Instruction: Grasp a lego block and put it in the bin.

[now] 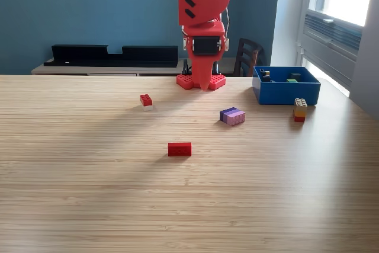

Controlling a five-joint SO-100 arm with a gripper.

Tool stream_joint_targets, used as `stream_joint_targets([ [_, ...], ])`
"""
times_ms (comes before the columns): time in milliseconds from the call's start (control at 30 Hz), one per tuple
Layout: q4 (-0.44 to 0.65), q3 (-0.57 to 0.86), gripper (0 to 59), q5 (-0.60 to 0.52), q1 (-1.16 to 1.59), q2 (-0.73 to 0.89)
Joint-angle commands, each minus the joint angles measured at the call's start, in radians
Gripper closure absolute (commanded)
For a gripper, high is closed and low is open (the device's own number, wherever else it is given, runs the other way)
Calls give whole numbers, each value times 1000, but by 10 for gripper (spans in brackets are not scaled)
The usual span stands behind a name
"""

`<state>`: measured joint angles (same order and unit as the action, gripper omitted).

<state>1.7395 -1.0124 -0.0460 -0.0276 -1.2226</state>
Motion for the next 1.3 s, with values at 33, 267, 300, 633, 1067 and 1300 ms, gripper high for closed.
stream_joint_targets([
  [33, 21, -6, 585, 9, -18, -130],
  [267, 6, -17, 585, 14, -40, -130],
  [300, 3, -20, 585, 12, -43, -130],
  [633, -54, -21, 585, 2, -135, -130],
  [1067, -101, 48, 584, -183, -400, -115],
  [1300, -101, 11, 584, -235, -476, -117],
])
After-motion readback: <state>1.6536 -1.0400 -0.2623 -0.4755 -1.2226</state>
